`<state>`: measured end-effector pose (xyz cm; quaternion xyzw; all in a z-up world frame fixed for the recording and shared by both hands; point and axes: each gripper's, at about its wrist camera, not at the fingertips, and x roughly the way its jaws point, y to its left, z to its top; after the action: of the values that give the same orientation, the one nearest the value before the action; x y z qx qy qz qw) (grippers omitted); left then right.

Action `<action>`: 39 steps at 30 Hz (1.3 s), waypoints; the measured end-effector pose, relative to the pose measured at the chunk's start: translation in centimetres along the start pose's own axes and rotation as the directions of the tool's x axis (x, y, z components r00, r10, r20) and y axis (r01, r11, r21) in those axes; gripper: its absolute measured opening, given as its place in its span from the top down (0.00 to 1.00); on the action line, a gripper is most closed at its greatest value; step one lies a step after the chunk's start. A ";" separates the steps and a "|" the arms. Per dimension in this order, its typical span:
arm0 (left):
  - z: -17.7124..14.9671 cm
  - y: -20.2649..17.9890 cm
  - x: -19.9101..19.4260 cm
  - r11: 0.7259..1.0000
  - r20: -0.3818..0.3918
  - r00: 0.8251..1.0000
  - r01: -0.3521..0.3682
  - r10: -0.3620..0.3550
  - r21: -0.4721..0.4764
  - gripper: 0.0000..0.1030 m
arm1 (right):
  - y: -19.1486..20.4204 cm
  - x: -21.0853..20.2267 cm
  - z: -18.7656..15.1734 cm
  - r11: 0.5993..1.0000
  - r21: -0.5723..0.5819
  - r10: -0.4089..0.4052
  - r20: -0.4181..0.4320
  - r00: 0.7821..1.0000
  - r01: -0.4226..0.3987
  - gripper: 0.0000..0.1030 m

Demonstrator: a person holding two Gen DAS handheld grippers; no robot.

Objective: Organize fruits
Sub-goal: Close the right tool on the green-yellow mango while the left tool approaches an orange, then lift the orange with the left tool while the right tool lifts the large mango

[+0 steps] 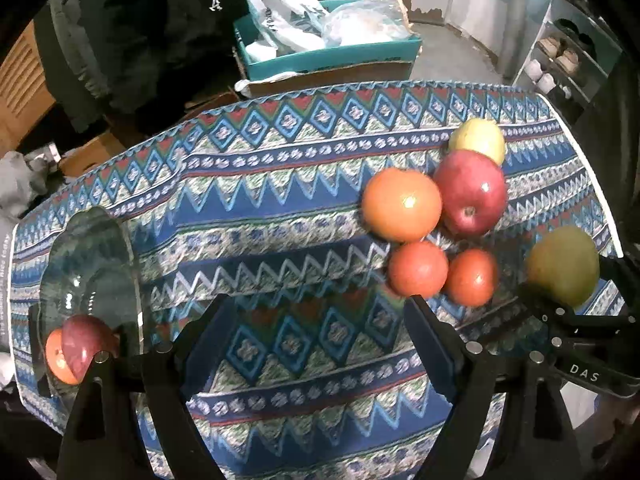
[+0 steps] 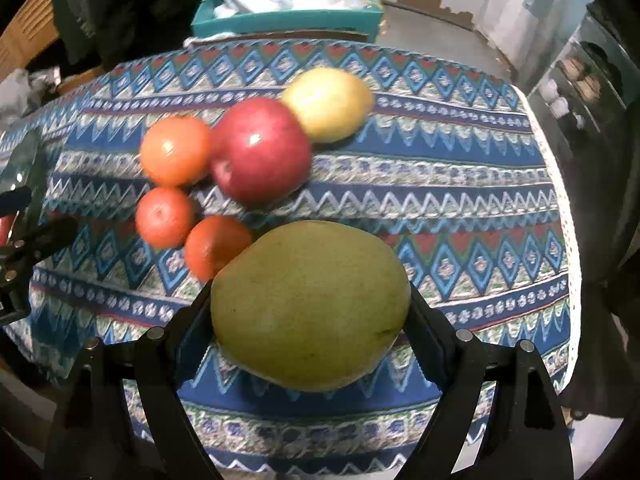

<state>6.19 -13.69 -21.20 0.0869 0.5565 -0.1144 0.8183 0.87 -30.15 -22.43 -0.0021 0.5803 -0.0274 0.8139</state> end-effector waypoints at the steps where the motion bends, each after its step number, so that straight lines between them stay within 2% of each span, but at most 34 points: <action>1: 0.3 -0.2 0.1 1.000 0.002 1.000 0.008 -0.008 -0.002 0.15 | -0.5 0.2 0.5 1.000 0.010 -0.006 0.006 1.000 0.006 0.17; 13: 3.9 -1.4 3.2 0.998 -0.003 0.998 0.056 -0.056 0.005 0.15 | -3.5 1.6 3.2 0.994 0.105 -0.003 0.043 0.999 -0.001 0.17; 26: 5.4 -4.2 6.4 0.992 -0.045 0.996 0.084 -0.080 0.097 0.15 | -6.1 2.9 4.4 0.984 0.179 -0.003 0.043 0.999 -0.005 0.17; 31: 5.6 -4.4 7.4 0.990 -0.059 0.994 0.100 -0.094 0.100 0.14 | -6.3 3.3 4.6 0.983 0.182 -0.001 0.038 0.999 -0.006 0.17; 39: 6.2 -3.2 8.3 0.978 -0.069 0.981 0.187 -0.181 0.095 0.14 | -6.3 3.9 4.9 0.982 0.187 0.008 0.026 1.000 -0.013 0.17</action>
<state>13.75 -19.20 -26.69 0.0796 0.5800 -0.2152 0.7816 6.51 -36.79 -24.29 0.0771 0.5649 -0.0773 0.8179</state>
